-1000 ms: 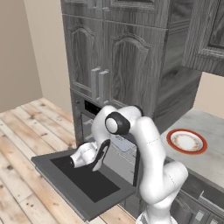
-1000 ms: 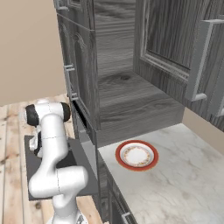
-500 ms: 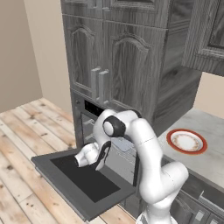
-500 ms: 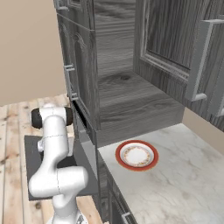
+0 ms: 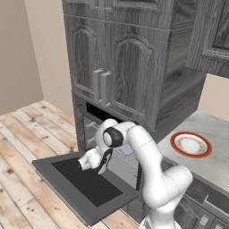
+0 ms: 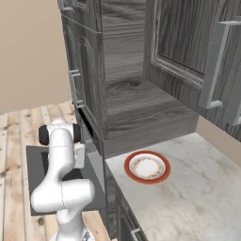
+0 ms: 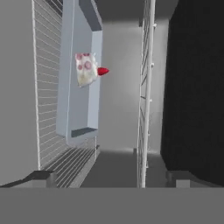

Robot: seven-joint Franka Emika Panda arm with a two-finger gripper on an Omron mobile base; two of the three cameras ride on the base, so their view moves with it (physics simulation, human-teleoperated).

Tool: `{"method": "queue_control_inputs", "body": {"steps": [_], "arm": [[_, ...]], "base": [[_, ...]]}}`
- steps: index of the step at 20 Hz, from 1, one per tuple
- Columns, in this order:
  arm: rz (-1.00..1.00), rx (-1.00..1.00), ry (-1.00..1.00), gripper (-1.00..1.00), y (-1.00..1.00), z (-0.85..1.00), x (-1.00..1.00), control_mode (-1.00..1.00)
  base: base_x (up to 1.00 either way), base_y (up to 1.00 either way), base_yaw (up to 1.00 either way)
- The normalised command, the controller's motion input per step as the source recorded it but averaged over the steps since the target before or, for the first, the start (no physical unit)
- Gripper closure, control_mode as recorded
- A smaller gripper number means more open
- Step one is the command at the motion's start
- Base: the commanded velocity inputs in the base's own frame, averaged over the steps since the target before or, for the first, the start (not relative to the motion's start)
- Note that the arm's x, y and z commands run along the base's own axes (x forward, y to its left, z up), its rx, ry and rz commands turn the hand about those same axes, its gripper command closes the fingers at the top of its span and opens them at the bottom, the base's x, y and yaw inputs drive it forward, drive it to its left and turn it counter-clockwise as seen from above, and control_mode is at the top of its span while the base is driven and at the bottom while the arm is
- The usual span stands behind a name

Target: Take the baked cake out of the oven and place it on the plate for cooling. Then close the oven door.

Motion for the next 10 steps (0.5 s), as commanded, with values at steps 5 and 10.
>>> {"method": "queue_control_inputs", "body": {"steps": [5, 10], "arm": [[0.00, -0.04, 0.09, -1.00, -0.01, -0.35, 0.39, -1.00], [0.00, -0.01, 0.09, -1.00, -0.01, -0.26, 0.50, -1.00]], "base": [[0.00, 0.00, 0.00], [0.00, 0.00, 0.00]]}}
